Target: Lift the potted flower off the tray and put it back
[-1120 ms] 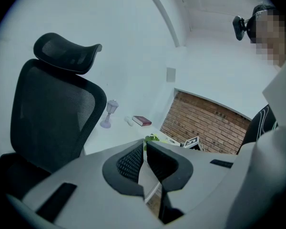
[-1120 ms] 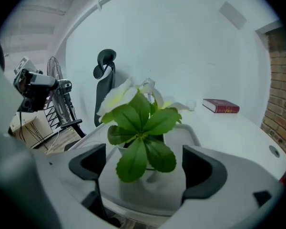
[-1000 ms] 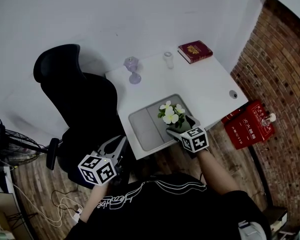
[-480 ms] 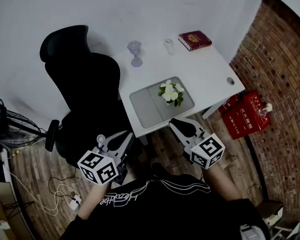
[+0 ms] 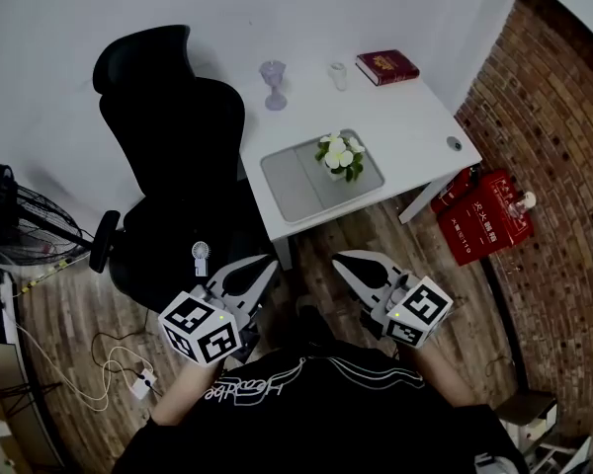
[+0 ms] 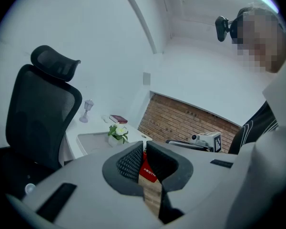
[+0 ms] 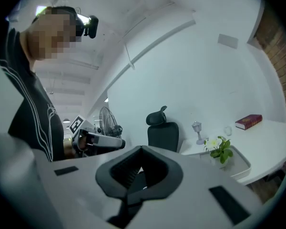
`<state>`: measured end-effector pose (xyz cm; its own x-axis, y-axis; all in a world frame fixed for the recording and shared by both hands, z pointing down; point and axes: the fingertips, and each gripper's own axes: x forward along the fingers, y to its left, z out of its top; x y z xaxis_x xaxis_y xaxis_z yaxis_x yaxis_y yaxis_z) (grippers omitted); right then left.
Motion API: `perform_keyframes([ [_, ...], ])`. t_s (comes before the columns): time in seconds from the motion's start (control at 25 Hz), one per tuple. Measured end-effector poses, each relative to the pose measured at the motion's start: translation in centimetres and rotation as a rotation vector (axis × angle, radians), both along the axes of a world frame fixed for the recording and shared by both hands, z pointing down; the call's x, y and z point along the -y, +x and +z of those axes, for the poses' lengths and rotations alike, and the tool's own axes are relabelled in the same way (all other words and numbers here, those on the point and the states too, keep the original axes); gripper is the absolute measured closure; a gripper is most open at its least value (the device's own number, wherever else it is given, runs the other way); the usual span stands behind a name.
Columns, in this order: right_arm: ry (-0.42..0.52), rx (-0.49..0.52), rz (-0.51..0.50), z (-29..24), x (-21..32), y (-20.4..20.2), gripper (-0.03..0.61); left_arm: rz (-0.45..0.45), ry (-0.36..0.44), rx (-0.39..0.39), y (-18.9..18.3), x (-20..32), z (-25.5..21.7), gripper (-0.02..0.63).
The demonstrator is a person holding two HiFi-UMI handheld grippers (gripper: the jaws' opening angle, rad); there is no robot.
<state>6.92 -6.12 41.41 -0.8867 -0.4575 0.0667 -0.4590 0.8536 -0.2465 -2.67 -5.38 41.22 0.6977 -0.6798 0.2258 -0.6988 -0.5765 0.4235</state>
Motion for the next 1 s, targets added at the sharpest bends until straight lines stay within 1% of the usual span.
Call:
perform_keyframes([
  [0.12, 0.007, -0.002, 0.006, -0.2, -0.9, 0.3, 0.578, 0.010, 0.015, 0.003, 0.2, -1.0, -0.5, 0.568],
  [0.24, 0.002, 0.023, 0.008, -0.8, -1.4, 0.2, 0.578, 0.014, 0.024, 0.012, 0.2, -1.7, -0.8, 0.568],
  [0.52, 0.048, 0.013, 0.009, -1.7, -2.9, -0.3, 0.578, 0.010, 0.028, 0.015, -0.2, -2.6, -0.7, 0.568],
  [0.84, 0.047, -0.009, 0.015, -1.4, -3.6, -0.8, 0.578, 0.012, 0.024, -0.002, -0.8, -3.2, -0.2, 0.568],
  [1.0, 0.032, -0.011, 0.030, -0.8, -3.7, -0.7, 0.578, 0.007, 0.025, -0.012, -1.1, -3.1, 0.0, 0.568],
])
